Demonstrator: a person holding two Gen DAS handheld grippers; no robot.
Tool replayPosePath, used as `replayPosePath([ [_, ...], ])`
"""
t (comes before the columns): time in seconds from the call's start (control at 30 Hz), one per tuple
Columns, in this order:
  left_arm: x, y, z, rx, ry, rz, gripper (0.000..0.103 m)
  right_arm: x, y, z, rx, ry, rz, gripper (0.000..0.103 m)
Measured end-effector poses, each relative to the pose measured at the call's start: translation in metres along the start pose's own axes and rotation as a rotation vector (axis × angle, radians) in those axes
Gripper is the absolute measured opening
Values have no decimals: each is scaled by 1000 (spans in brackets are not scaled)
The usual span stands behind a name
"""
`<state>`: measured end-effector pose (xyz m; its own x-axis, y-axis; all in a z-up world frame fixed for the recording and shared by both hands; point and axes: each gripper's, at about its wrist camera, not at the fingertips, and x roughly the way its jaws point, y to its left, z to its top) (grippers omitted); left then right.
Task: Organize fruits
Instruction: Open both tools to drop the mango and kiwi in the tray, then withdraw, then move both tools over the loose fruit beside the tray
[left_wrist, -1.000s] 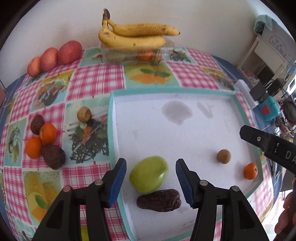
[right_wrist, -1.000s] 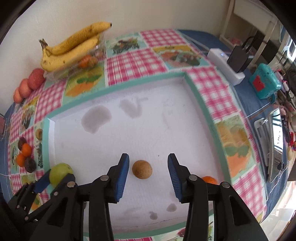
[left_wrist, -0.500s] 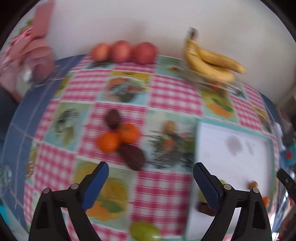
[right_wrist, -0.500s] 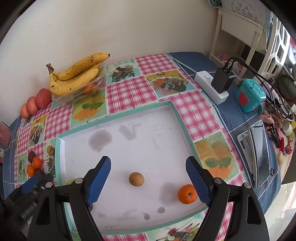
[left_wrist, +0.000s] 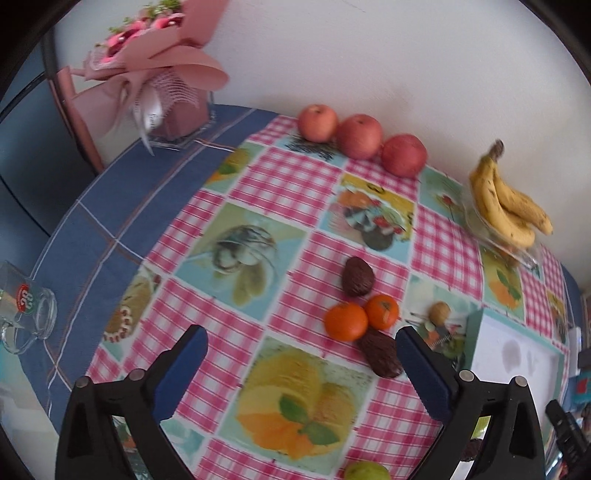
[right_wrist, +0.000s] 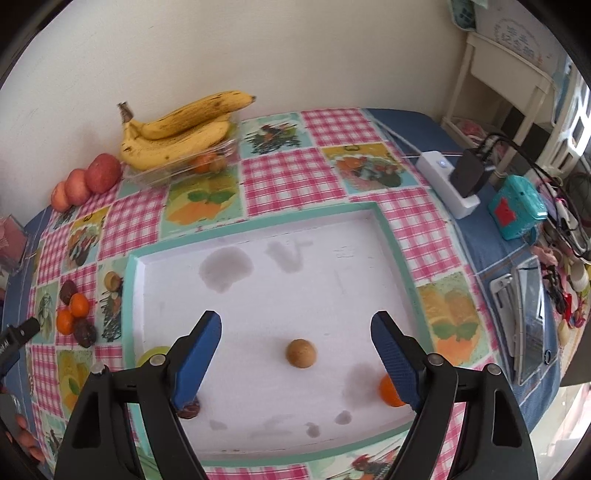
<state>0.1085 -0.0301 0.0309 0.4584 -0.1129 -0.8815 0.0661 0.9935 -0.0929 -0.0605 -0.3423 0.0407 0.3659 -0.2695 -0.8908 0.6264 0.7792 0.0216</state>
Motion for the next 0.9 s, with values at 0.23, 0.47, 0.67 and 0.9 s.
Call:
replayPosePath([
  [0.23, -10, 39, 11, -76, -35, 30, 103, 2, 45, -6, -96, 12, 39, 84],
  [0.47, -18, 69, 17, -138, -63, 52, 103, -2, 93, -12, -192, 8, 82, 84],
  [0.67, -11, 69, 18, -114, -47, 50, 103, -7, 128, -14, -243, -13, 143, 84],
  [0.9, 27, 58, 15, -91, 45, 16, 103, 2, 166, -18, -291, -4, 214, 84],
])
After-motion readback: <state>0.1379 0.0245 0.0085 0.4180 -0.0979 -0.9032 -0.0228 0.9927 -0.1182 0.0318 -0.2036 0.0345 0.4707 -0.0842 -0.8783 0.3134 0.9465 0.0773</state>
